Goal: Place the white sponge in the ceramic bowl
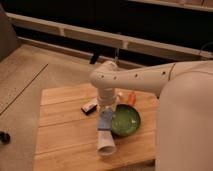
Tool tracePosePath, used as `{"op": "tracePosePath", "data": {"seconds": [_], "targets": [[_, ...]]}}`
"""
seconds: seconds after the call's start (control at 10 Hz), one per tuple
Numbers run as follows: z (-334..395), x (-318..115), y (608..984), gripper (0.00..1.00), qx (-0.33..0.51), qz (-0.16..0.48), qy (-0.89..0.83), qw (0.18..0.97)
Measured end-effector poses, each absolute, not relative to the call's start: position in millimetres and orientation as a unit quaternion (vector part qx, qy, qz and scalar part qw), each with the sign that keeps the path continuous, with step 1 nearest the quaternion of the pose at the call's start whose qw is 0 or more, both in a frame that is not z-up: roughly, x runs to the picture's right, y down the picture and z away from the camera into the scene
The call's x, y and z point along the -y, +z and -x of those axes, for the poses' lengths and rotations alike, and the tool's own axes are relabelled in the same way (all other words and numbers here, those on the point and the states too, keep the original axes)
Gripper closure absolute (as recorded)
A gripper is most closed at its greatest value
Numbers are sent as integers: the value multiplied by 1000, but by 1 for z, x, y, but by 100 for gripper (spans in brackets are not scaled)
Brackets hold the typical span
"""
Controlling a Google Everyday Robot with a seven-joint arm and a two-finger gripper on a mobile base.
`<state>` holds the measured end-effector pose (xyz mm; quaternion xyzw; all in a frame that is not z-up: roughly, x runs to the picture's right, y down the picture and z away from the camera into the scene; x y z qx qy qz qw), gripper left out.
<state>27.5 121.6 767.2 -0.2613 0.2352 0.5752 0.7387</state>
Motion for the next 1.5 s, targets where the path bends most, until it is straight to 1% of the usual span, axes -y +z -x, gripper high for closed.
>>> {"op": "tracePosePath", "data": {"seconds": [0.3,0.7,0.9,1.1,1.4,1.5], "targets": [[-85,-143,753,100,-251,253,601,716],[-81,-143,755,100,-248,254,602,716],[-78,-134,772,100,-256,245,605,713],[-102,-110,803,100,-282,214,619,701],[-122,-96,819,100,-299,196,631,688],[-122,-97,819,98,-299,197,632,687]]}}
